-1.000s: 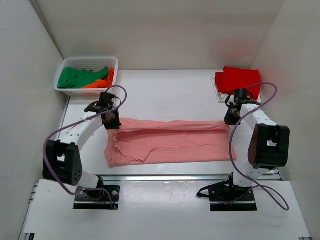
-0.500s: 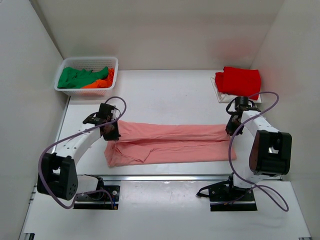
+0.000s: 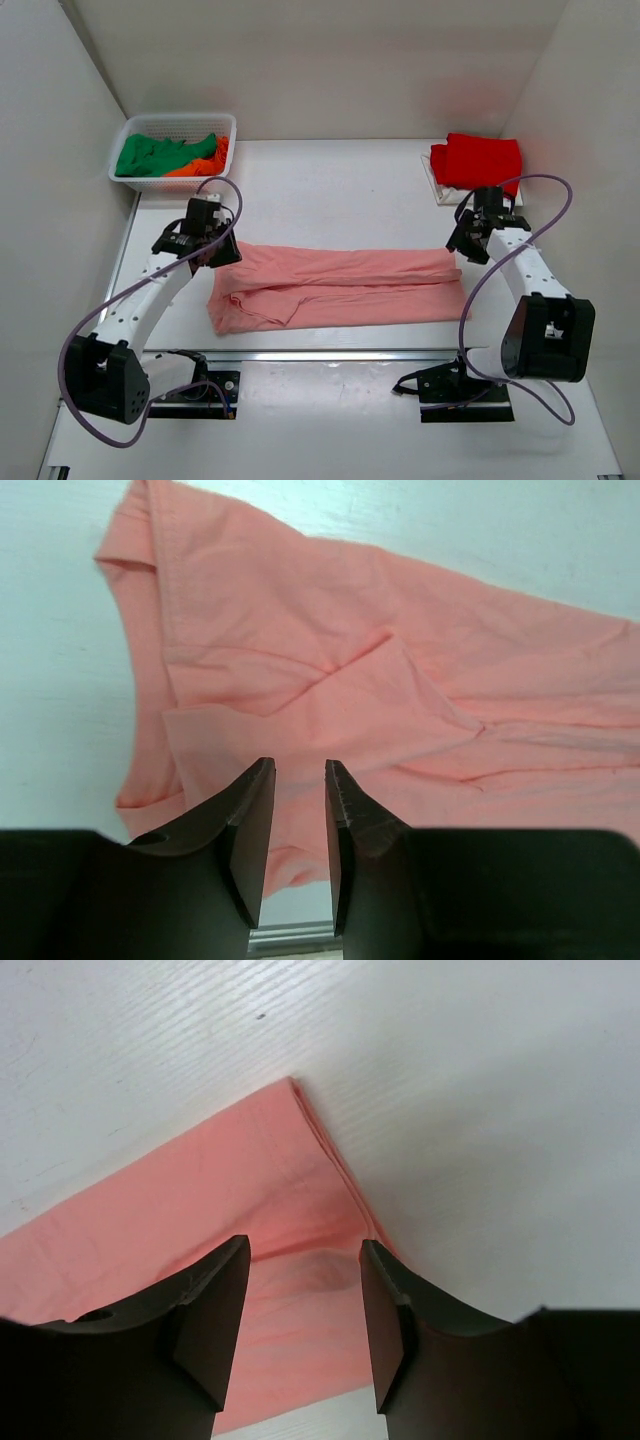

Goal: Fold and stack the t-shirts
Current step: Fold the other side of the tshirt into a rectangle, then rotate the tshirt 90 degrees

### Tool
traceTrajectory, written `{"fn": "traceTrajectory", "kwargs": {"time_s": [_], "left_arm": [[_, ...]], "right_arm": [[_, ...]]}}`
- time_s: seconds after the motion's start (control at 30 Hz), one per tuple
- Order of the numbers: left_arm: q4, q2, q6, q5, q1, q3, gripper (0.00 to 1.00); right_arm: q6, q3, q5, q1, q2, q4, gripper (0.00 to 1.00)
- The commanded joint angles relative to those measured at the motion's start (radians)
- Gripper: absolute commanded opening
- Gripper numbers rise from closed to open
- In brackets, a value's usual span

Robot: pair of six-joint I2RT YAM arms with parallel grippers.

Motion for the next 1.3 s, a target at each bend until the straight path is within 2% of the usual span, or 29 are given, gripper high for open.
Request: {"fn": "traceTrajectory", "kwargs": {"time_s": [0.0,0.27,0.37,0.5,0.63,0.77,0.83,0.87,0.93,0.97,1.0,1.03,1.07,1.17,1.23,1.27], "left_arm": [[0.019,-0.019,-0.041,0.059,-0.024,-0.047,0.39],[0.163,0.033,-0.193,0.006,-0.115,-0.233,0.35],[0.197,0.145,-0.232,-0.031,-0.135,-0.227,0.35],[0.2,0.332,-0.224,-0.057,-0.138,-0.106,0.34],[0.169,0.569,-0.195,-0.054,-0.127,0.159,0.33],[0.053,0.855,-0.151,-0.025,-0.126,0.551,0.32],[-0.035,1.005,-0.129,-0.029,-0.132,0.868,0.31],[-0.125,1.115,-0.114,-0.04,-0.135,0.964,0.32],[-0.266,1.301,-0.103,-0.033,-0.12,1.403,0.32],[-0.364,1.428,-0.103,-0.01,-0.117,1.528,0.32],[-0.429,1.561,-0.118,0.044,-0.1,1.771,0.32],[-0.441,1.643,-0.152,0.078,-0.068,1.919,0.31],[-0.426,1.653,-0.169,0.143,-0.054,1.928,0.28],[-0.197,1.534,-0.177,0.196,-0.031,1.554,0.26],[-0.113,1.5,-0.184,0.201,-0.029,1.532,0.25],[-0.124,1.535,-0.186,0.199,-0.021,1.622,0.26]], "right_arm": [[-0.038,0.041,-0.047,0.012,0.042,0.069,0.46],[-0.069,0.064,-0.086,0.07,0.195,0.104,0.43],[-0.055,0.04,-0.097,0.104,0.235,0.086,0.43],[0.025,0.023,-0.066,0.155,0.282,-0.006,0.39],[0.117,-0.075,-0.086,0.222,0.246,-0.036,0.39],[0.265,-0.238,-0.165,0.305,0.084,0.016,0.39],[0.321,-0.286,-0.219,0.368,0.0,0.061,0.38],[0.368,-0.301,-0.225,0.427,-0.019,0.082,0.38],[0.445,-0.307,-0.201,0.524,-0.077,0.118,0.4],[0.498,-0.315,-0.19,0.578,-0.09,0.135,0.39],[0.549,-0.324,-0.173,0.627,-0.119,0.147,0.39],[0.581,-0.351,-0.17,0.639,-0.152,0.194,0.4],[0.602,-0.37,-0.184,0.659,-0.172,0.263,0.4],[0.655,-0.477,-0.256,0.661,-0.217,0.447,0.41],[0.642,-0.491,-0.233,0.708,-0.194,0.483,0.43],[0.626,-0.464,-0.224,0.728,-0.168,0.491,0.44]]}}
